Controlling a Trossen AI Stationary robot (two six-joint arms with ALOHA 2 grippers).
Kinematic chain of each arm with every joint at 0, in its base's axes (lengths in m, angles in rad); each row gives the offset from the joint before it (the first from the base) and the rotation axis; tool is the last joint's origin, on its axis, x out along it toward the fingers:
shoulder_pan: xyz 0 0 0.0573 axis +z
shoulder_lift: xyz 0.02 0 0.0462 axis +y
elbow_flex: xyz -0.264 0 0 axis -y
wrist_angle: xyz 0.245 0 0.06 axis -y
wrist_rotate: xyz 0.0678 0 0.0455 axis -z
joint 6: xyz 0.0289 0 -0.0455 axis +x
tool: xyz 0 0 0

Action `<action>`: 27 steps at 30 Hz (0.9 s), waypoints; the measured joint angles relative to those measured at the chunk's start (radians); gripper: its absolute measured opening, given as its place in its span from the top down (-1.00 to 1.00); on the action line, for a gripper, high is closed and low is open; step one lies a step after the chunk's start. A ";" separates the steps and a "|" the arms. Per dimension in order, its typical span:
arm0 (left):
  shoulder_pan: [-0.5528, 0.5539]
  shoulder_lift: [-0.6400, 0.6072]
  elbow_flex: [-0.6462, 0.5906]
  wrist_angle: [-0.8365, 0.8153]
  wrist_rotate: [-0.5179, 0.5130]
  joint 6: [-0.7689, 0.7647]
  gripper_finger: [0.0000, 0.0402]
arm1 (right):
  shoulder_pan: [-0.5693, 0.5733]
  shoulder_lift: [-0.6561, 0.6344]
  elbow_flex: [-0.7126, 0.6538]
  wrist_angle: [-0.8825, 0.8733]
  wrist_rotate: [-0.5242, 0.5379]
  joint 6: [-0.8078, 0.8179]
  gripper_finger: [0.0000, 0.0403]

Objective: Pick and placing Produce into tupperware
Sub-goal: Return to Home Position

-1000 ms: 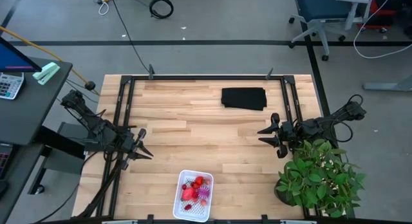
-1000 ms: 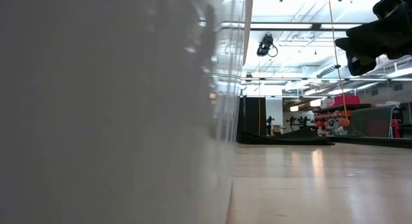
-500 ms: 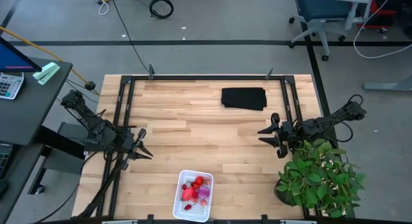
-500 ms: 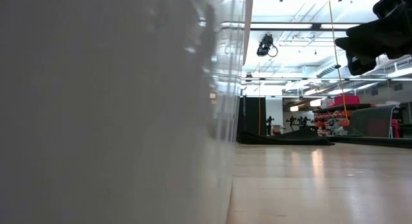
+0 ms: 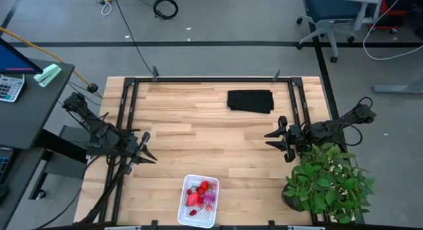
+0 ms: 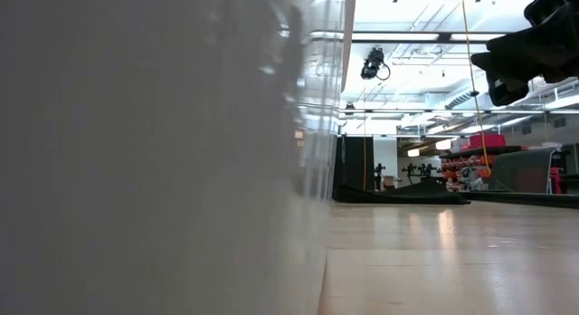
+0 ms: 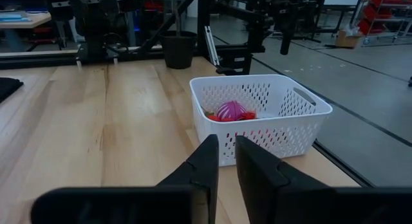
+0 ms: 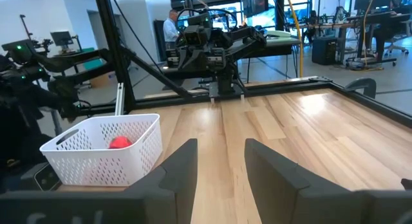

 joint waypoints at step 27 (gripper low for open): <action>0.000 0.000 0.000 0.000 0.000 0.000 0.73 | 0.000 0.000 0.000 0.000 0.000 0.000 0.32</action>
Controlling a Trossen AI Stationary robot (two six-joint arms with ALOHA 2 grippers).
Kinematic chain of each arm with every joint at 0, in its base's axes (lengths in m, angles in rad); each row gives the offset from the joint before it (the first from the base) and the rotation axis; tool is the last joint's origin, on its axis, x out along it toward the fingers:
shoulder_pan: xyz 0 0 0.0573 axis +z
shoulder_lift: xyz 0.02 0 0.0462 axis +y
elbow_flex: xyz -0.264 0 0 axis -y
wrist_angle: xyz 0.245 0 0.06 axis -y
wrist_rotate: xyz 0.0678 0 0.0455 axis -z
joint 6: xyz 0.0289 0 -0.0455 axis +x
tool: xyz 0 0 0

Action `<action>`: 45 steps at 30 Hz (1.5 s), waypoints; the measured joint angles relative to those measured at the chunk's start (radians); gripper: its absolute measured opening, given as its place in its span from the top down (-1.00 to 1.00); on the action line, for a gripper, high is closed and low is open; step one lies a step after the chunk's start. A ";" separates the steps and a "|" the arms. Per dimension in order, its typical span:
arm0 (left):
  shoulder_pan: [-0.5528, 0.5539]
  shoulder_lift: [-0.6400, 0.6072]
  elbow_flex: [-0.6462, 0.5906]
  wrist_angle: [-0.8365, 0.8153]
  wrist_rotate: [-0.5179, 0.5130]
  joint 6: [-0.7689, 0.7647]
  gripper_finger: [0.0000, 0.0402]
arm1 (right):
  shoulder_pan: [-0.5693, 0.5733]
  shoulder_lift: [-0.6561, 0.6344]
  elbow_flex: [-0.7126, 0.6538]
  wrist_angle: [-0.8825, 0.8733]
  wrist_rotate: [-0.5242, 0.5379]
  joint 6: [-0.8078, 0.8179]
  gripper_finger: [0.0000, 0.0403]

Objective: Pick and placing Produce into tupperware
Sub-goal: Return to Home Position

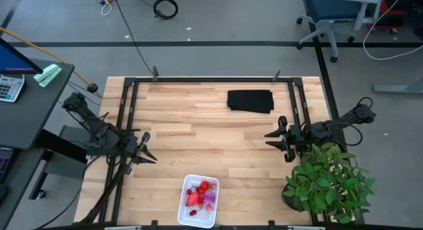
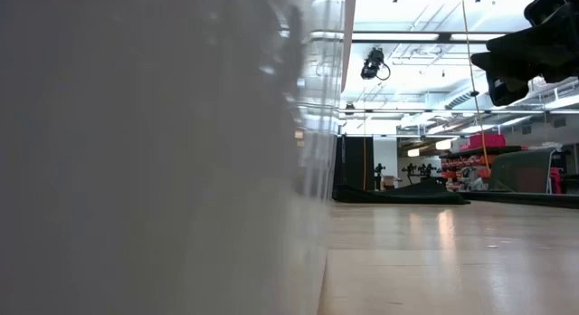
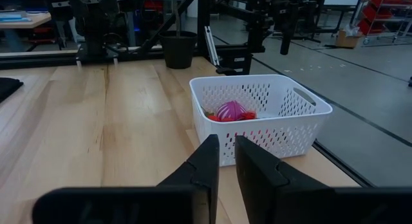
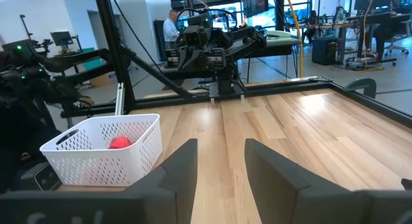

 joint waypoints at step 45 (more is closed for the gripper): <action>0.000 0.000 0.000 0.000 0.000 0.000 0.69 | 0.000 0.000 0.000 0.000 0.000 0.000 0.32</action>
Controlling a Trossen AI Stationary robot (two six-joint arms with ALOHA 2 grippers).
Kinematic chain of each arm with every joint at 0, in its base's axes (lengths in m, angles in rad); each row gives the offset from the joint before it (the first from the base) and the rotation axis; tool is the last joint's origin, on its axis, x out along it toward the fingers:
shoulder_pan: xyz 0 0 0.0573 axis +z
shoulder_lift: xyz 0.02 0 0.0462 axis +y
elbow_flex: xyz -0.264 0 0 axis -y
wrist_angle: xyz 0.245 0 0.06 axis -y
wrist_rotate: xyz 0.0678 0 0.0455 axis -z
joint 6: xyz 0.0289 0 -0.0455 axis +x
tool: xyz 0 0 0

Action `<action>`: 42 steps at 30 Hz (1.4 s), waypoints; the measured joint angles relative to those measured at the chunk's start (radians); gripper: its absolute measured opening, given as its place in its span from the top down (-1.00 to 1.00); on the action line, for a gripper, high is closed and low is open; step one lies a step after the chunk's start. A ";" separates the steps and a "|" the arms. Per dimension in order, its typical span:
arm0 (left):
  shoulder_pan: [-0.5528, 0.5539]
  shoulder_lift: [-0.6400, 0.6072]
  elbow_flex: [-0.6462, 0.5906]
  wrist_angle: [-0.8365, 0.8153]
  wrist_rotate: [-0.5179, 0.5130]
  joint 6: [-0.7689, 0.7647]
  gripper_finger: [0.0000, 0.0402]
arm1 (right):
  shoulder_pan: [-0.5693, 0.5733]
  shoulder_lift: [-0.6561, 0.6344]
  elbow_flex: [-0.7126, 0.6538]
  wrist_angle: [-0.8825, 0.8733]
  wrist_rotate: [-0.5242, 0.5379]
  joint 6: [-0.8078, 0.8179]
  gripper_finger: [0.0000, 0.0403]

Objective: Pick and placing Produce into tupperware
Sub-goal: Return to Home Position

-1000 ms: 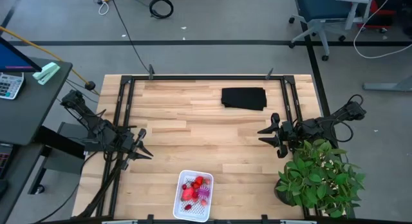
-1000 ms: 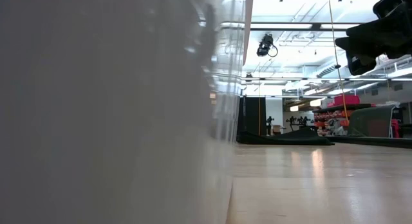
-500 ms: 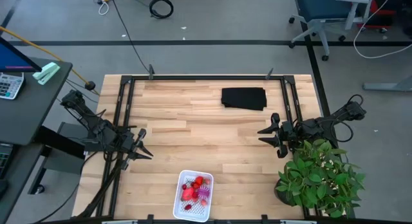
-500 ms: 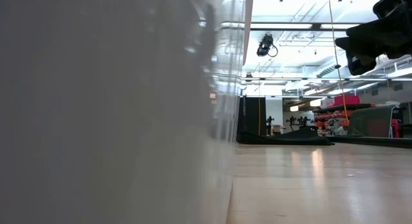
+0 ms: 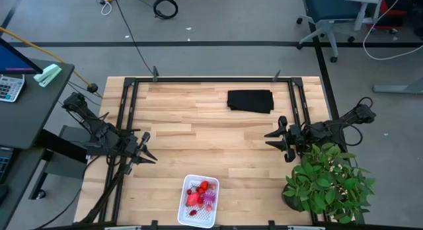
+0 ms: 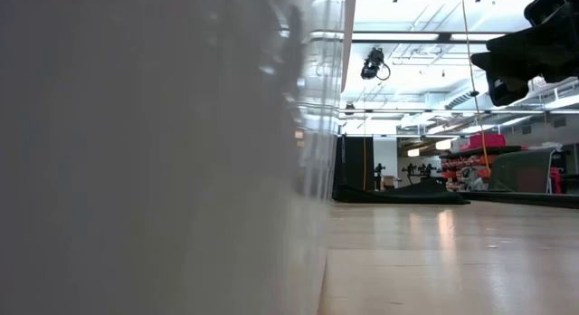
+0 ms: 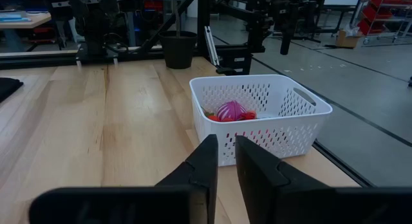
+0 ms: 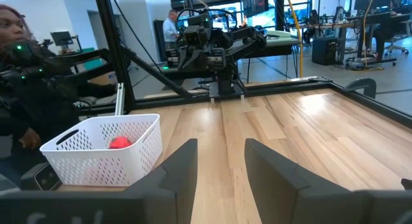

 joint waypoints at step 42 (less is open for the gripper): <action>0.000 0.000 0.000 0.000 0.000 0.000 0.72 | 0.000 0.000 0.000 0.000 0.000 0.000 0.32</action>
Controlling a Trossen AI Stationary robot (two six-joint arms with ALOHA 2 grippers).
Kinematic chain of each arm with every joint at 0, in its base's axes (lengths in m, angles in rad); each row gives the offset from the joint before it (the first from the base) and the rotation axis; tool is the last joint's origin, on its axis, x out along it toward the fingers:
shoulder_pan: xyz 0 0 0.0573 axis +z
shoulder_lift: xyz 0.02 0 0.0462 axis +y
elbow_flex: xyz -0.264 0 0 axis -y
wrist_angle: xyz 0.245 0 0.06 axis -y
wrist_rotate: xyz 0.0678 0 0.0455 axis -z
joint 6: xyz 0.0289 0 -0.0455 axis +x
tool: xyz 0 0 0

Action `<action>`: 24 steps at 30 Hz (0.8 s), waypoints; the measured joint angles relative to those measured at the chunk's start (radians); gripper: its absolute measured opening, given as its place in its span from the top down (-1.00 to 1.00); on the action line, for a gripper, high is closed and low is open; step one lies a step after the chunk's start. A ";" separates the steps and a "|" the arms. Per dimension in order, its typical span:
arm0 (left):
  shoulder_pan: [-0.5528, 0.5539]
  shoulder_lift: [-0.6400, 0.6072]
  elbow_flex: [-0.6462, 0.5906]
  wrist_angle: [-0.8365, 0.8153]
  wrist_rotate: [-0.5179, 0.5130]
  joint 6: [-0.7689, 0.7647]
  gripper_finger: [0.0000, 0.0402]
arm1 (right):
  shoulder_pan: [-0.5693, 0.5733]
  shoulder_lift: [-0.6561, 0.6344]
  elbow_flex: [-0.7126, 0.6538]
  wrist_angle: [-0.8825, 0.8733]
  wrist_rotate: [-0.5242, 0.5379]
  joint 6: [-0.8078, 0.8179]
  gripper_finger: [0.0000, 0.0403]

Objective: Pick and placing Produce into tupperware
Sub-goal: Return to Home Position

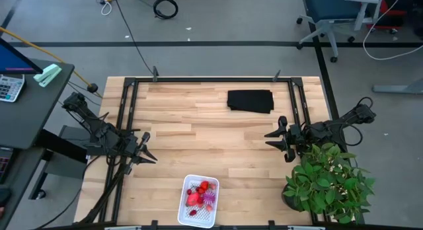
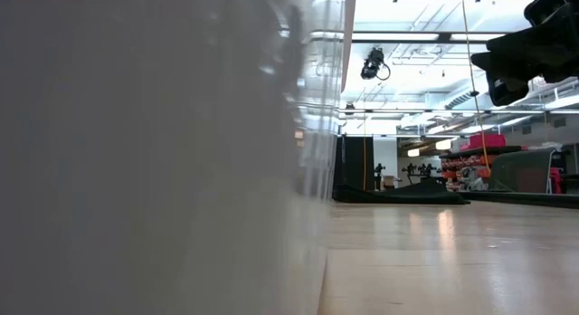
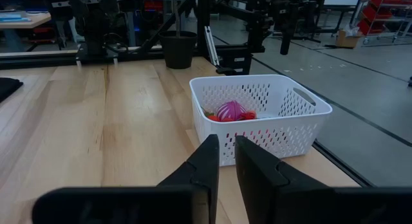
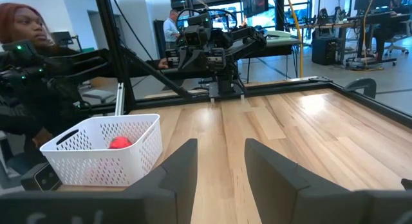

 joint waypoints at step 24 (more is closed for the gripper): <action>0.000 0.000 0.000 0.000 0.000 0.000 0.72 | 0.000 0.000 0.000 0.000 0.000 0.000 0.32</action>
